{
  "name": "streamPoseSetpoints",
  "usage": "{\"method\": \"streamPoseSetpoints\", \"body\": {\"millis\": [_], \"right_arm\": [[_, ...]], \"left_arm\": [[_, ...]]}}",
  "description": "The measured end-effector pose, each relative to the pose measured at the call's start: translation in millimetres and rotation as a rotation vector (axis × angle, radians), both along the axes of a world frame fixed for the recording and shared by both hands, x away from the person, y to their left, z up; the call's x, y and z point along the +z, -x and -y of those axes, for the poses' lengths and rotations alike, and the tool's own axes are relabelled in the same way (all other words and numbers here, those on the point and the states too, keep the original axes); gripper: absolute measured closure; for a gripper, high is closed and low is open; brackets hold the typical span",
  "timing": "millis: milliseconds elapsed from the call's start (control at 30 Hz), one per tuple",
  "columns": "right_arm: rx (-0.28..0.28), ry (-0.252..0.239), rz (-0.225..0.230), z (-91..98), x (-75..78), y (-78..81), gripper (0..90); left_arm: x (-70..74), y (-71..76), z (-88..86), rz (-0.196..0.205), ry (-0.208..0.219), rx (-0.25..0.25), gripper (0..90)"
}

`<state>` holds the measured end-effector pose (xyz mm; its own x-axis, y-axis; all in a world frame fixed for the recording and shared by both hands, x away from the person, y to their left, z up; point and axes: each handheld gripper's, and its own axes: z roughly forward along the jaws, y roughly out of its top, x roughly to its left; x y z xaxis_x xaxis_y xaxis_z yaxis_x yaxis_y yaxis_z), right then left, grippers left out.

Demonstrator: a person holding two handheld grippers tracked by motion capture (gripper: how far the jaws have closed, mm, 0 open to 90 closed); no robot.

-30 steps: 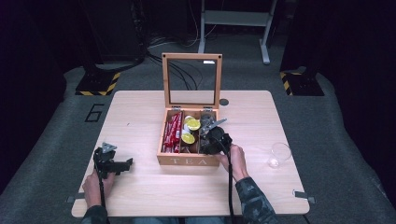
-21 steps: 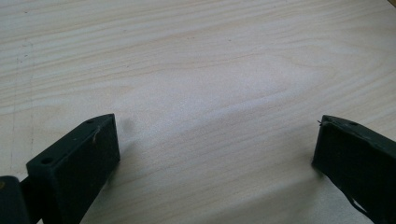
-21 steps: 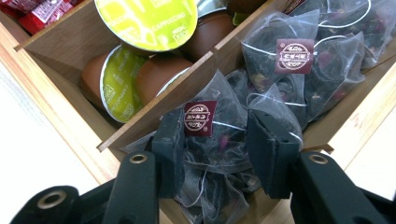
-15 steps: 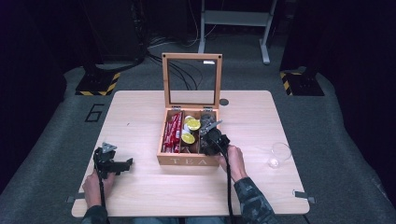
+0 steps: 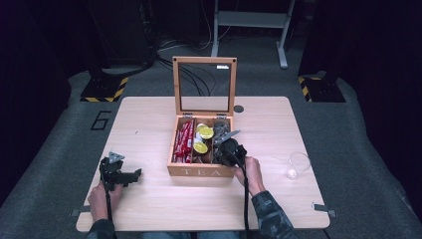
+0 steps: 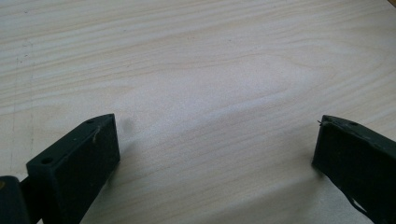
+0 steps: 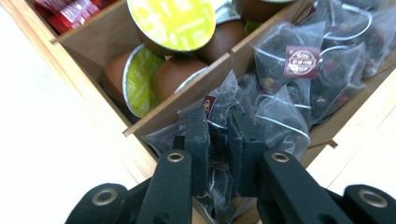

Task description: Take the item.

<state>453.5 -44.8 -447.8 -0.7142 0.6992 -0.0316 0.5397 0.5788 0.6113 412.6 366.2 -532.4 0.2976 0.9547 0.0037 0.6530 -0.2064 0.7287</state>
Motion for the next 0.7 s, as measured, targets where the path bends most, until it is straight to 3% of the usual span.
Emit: {"method": "streamPoseSetpoints", "body": {"millis": [233, 700], "right_arm": [[0.004, -0.048, 0.040, 7.2, 16.1, 8.3, 79.9], [0.000, -0.068, 0.110, 19.2, 44.2, 16.6, 80.2]], "left_arm": [[0.0, 0.0, 0.0, 0.000, 0.000, 0.000, 0.1], [0.0, 0.0, 0.0, 0.000, 0.000, 0.000, 0.1]]}}
